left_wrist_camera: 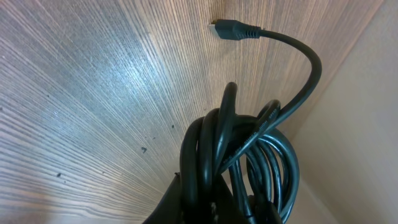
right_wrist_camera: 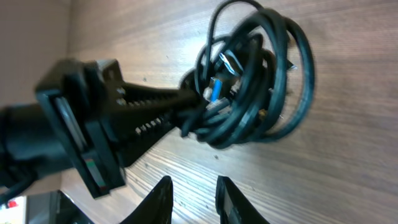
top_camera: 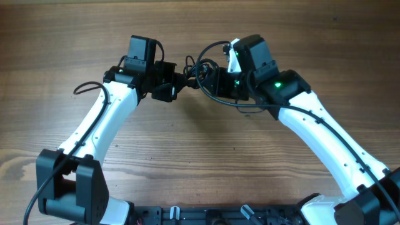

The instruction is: Untangle cables

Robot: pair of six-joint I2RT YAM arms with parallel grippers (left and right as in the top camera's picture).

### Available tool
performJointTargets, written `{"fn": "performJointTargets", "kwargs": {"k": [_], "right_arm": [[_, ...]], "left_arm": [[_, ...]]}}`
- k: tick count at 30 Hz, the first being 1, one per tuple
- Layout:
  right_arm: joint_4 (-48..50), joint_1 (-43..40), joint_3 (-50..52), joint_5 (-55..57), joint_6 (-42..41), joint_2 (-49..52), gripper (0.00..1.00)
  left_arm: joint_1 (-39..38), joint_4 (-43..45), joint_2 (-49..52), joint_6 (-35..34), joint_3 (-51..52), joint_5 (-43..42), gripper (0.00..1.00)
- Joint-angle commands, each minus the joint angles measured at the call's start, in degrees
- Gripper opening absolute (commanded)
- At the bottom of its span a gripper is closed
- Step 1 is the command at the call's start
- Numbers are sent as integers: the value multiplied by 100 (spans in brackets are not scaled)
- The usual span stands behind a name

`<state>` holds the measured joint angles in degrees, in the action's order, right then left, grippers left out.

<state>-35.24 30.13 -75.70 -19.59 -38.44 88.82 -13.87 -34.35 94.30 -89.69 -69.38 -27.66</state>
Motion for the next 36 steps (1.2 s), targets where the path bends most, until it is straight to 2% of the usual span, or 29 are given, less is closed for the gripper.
{"fn": "performJointTargets", "kwargs": {"k": [1, 13, 21, 30, 36], "right_arm": [[289, 79, -63, 282, -339, 247, 24], [538, 83, -63, 2, -374, 710, 24], [208, 85, -61, -452, -402, 887, 24], [155, 219, -57, -448, -525, 1298, 24], [433, 267, -57, -450, -529, 1572, 15]], "left_arm": [[-26, -37, -76, -227, -103, -190, 4], [-369, -105, -76, -225, -103, -181, 4], [-372, -59, -76, -227, -103, -175, 4], [-428, 31, -76, -225, -103, -103, 4], [-505, 87, -76, -208, -103, -219, 4]]}}
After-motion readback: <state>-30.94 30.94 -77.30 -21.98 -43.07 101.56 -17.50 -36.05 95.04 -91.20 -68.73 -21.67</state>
